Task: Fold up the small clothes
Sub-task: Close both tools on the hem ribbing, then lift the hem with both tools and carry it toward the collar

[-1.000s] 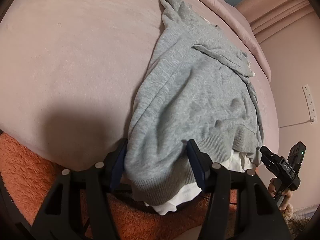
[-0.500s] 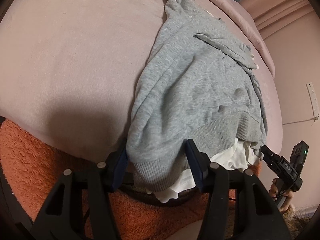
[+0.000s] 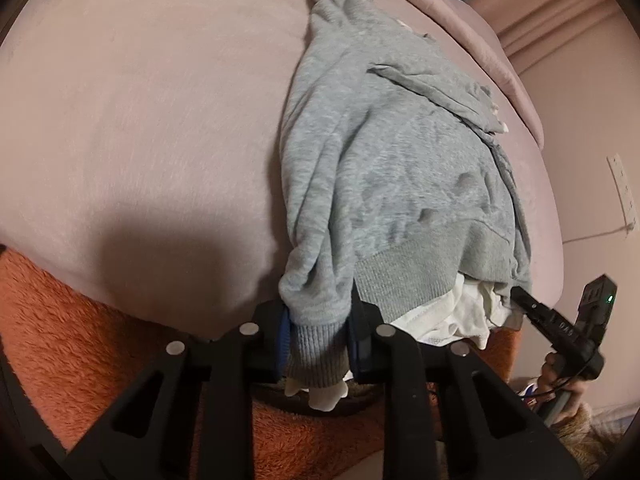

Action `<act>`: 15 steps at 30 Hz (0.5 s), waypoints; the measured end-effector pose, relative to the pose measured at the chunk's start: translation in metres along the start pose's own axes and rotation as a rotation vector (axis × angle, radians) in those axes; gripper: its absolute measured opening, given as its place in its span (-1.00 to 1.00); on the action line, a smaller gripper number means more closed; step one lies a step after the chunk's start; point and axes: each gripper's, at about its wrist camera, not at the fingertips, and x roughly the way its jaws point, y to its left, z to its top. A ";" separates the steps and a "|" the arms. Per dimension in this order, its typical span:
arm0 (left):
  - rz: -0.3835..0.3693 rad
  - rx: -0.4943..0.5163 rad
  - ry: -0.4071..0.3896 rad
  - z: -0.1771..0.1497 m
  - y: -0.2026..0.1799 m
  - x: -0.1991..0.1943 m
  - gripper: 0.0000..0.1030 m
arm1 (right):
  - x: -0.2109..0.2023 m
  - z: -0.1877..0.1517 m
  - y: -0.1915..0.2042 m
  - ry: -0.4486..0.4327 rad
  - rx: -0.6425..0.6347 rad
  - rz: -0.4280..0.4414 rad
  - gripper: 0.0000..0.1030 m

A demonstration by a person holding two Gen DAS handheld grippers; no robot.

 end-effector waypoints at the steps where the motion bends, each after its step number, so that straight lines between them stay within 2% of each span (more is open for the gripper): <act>1: 0.005 0.019 -0.003 0.000 -0.003 -0.002 -0.60 | -0.001 0.000 0.000 0.002 0.008 0.026 -0.51; 3: 0.007 0.050 -0.017 0.000 -0.007 -0.009 -0.60 | -0.005 0.001 0.001 0.004 0.022 0.072 -0.56; 15: -0.075 0.071 -0.154 0.000 -0.021 -0.058 -0.63 | -0.045 0.008 0.021 -0.099 -0.013 0.203 -0.59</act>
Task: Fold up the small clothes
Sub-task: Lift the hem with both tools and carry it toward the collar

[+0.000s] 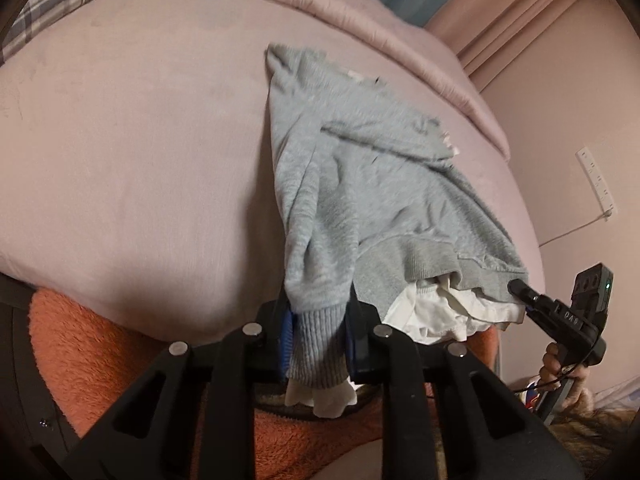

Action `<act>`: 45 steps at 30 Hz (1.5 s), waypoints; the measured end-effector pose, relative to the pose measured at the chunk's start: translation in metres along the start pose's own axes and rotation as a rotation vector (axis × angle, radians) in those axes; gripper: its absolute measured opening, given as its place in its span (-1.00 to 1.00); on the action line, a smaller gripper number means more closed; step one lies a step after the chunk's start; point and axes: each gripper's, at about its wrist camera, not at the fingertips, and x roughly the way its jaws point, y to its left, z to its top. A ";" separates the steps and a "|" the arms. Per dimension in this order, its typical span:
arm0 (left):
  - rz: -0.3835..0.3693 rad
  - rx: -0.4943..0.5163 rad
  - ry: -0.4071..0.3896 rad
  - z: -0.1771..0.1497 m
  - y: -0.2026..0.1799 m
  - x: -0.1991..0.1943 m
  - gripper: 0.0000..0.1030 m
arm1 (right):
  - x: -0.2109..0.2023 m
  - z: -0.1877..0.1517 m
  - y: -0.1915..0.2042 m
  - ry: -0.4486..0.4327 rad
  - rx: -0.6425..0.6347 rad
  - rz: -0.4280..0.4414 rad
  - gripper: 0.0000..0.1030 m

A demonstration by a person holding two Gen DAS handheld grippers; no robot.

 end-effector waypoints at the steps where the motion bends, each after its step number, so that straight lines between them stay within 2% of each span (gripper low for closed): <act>1: -0.013 -0.008 -0.015 0.002 0.000 -0.005 -0.63 | -0.002 0.001 0.002 -0.011 -0.010 0.008 -0.59; 4: -0.016 -0.002 -0.060 0.003 -0.003 -0.016 -0.63 | -0.009 0.003 0.007 -0.036 -0.022 0.044 -0.60; 8: -0.041 -0.018 -0.080 0.001 0.000 -0.026 -0.64 | -0.015 0.006 0.013 -0.049 -0.032 0.091 -0.60; 13: -0.057 -0.004 -0.093 0.001 -0.004 -0.039 -0.64 | -0.024 0.008 0.022 -0.066 -0.048 0.108 -0.60; 20: -0.085 0.000 -0.133 0.019 -0.008 -0.057 -0.64 | -0.042 0.010 0.033 -0.109 -0.085 0.135 -0.60; 45: -0.046 0.031 -0.136 0.054 -0.011 -0.036 -0.63 | -0.026 0.038 0.025 -0.104 -0.051 0.124 -0.60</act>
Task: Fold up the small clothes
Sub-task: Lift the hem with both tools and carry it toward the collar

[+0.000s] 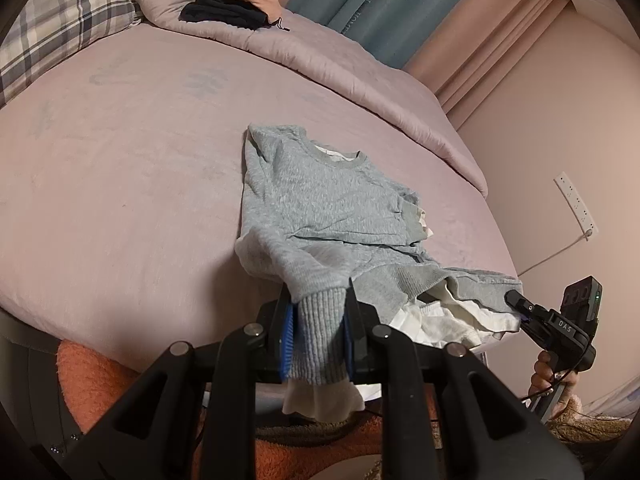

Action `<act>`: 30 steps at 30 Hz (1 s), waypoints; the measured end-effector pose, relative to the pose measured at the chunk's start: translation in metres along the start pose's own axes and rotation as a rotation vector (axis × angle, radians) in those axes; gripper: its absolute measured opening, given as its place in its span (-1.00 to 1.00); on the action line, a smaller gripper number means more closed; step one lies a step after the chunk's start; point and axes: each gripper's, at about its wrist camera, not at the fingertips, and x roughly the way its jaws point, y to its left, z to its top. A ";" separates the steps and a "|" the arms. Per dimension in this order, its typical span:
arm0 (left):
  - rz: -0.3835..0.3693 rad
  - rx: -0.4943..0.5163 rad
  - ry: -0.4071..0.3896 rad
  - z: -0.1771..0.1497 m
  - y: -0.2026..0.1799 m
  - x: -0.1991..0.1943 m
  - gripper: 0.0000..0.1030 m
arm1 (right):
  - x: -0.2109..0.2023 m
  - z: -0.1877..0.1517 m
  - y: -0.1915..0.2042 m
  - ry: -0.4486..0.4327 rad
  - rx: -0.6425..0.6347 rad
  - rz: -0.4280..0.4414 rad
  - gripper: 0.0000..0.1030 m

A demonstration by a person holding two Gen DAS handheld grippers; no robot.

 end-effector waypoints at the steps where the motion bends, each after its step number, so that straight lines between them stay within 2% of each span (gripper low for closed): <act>1: 0.001 0.001 0.000 0.001 0.000 0.001 -0.63 | 0.001 0.001 0.000 -0.002 -0.001 -0.002 -0.60; 30: 0.010 0.044 -0.015 0.034 -0.009 0.019 -0.63 | 0.017 0.033 -0.006 -0.032 -0.013 -0.014 -0.60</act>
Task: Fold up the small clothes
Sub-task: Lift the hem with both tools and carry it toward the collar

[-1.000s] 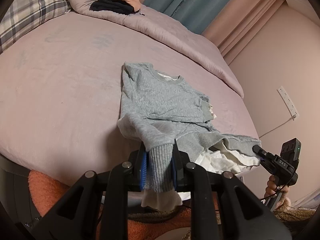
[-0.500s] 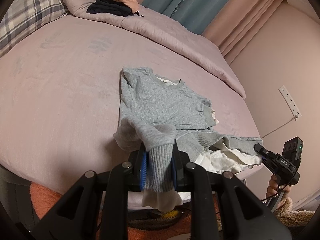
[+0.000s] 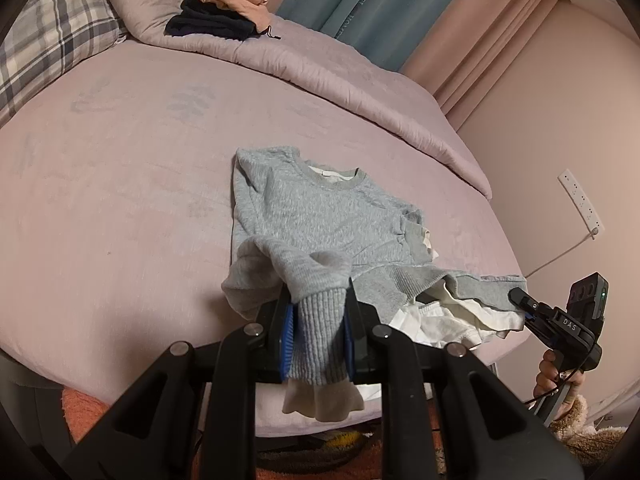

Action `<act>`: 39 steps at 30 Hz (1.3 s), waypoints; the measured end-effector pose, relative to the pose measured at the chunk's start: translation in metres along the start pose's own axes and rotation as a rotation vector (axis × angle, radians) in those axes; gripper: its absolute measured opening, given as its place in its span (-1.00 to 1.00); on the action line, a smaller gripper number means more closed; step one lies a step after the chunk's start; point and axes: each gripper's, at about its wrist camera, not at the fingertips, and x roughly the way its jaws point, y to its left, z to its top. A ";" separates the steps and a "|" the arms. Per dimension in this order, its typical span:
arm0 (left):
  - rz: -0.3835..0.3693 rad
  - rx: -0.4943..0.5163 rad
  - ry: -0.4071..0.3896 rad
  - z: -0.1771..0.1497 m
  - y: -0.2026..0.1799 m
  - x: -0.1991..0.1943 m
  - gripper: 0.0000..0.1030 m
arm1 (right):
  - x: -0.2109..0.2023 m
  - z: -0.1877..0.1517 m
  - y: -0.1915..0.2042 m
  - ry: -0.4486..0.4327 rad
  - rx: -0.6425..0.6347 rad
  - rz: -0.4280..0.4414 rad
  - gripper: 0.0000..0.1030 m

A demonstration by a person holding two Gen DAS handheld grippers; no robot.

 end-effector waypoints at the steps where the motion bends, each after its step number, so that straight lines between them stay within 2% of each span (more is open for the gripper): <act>1: 0.001 0.001 0.000 0.001 -0.001 0.000 -0.63 | 0.000 0.001 0.000 -0.002 0.000 0.000 -0.60; 24: 0.019 0.018 0.001 0.024 -0.005 0.019 -0.63 | 0.007 0.015 -0.002 -0.022 -0.021 -0.028 -0.60; 39: 0.033 0.011 0.005 0.049 -0.002 0.046 -0.63 | 0.030 0.041 -0.009 -0.021 -0.014 -0.040 -0.60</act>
